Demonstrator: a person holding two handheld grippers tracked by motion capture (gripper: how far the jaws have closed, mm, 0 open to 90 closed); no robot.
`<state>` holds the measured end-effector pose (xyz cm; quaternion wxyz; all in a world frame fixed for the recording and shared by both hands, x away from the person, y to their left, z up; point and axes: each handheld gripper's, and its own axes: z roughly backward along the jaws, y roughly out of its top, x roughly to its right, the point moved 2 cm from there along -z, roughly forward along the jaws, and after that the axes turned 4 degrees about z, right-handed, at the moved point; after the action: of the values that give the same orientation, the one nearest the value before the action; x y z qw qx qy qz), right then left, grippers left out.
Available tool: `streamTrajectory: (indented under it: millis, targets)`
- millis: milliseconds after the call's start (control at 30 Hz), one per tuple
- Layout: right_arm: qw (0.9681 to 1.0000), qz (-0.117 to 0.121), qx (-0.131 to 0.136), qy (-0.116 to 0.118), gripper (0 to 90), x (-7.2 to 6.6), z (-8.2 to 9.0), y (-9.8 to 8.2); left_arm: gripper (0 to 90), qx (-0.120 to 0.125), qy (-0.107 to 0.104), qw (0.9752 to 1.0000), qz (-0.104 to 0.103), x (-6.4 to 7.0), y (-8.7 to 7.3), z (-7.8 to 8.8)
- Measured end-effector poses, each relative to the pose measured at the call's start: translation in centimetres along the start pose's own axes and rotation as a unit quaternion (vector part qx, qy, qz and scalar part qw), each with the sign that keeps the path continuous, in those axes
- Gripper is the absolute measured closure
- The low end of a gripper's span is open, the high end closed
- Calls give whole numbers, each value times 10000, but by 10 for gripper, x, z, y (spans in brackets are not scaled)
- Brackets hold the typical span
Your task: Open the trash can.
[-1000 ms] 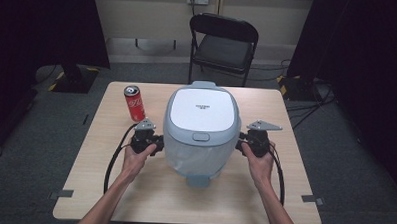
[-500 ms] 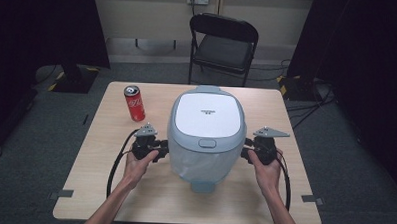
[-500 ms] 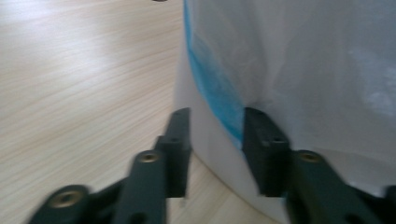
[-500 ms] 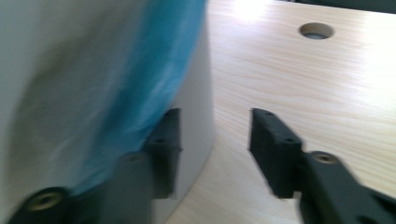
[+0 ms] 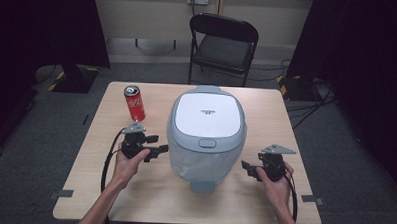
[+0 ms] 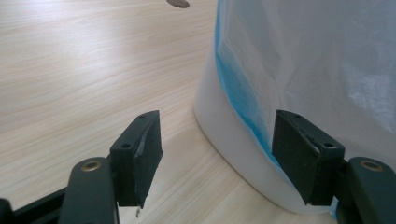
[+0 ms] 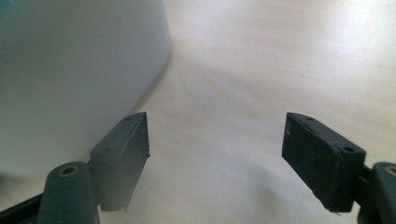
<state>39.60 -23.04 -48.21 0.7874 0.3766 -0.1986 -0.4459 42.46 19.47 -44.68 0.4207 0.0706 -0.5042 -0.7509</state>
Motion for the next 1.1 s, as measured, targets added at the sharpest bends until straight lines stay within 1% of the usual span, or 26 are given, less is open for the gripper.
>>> streamTrajectory:
  millis: [33,67,100,133,200,233,267,300,333,400,433,500,567,667,767,800,833,867,900,933,967,1000,1033,1067,1100]
  targets:
    - [10000,0,0,0,220,0,0,0,330,0,0,10000,0,0,0,0]
    - [10000,7,-84,-10,219,0,-1,-6,330,29,-1,10000,12,-1,1,4]
    - [9998,14,-188,9,211,0,-2,-11,330,47,30,10000,-17,-1,2,8]
    - [9997,36,-235,33,205,1,-2,-15,330,87,57,9999,-47,0,4,12]
    - [9996,48,-294,16,198,1,-2,-20,335,173,42,9998,-89,3,9,21]
    - [9995,93,-310,-27,187,1,-2,-23,335,191,52,9997,-114,5,10,24]
    - [9993,157,-325,-70,185,1,-3,-26,346,246,24,9996,-165,7,14,29]
    - [9993,157,-325,-70,185,1,-3,-26,346,304,-9,9994,-165,8,16,32]
    - [9995,148,-277,-38,183,0,-3,-28,373,374,-57,9991,-200,10,18,36]
    - [9994,159,-304,-61,183,-1,-4,-30,383,514,-134,9983,-239,13,24,43]
    - [9991,197,-355,-109,174,-3,-6,-32,391,552,-161,9980,-274,14,27,47]
    - [9987,332,-313,-224,171,-5,-6,-34,397,673,-223,9970,-318,18,33,56]
    - [9988,329,-245,-251,169,-6,-6,-35,408,764,-288,9959,-383,22,37,64]
    - [9987,351,-240,-297,170,-7,-6,-36,427,887,-417,9942,-446,29,42,74]
    - [9987,348,-242,-290,170,-7,-6,-36,479,1045,-647,9913,-472,38,45,83]
    - [9987,347,-243,-289,169,-7,-6,-36,502,1088,-685,9902,-550,42,47,87]
    - [9987,345,-243,-288,170,-7,-6,-36,525,1136,-721,9894,-544,44,48,89]
    - [9987,346,-243,-288,170,-7,-6,-36,597,1281,-814,9865,-619,50,52,96]
    - [9987,346,-243,-288,170,-7,-6,-36,649,1281,-814,9865,-619,50,52,96]
    - [9987,345,-243,-287,169,-7,-6,-36,649,1361,-911,9842,-674,54,55,99]
    - [9987,345,-242,-286,169,-7,-6,-36,701,1391,-953,9833,-689,57,57,100]
    - [9987,344,-243,-285,170,-6,-6,-36,780,1400,-997,9822,-761,61,60,101]
    - [9987,344,-243,-285,170,-6,-6,-36,780,1411,-1034,9811,-827,65,64,102]
    - [9987,344,-243,-284,169,-6,-6,-36,856,1419,-1184,9782,-947,74,71,102]
    - [9987,344,-243,-284,169,-6,-6,-36,879,1419,-1184,9782,-947,74,71,102]
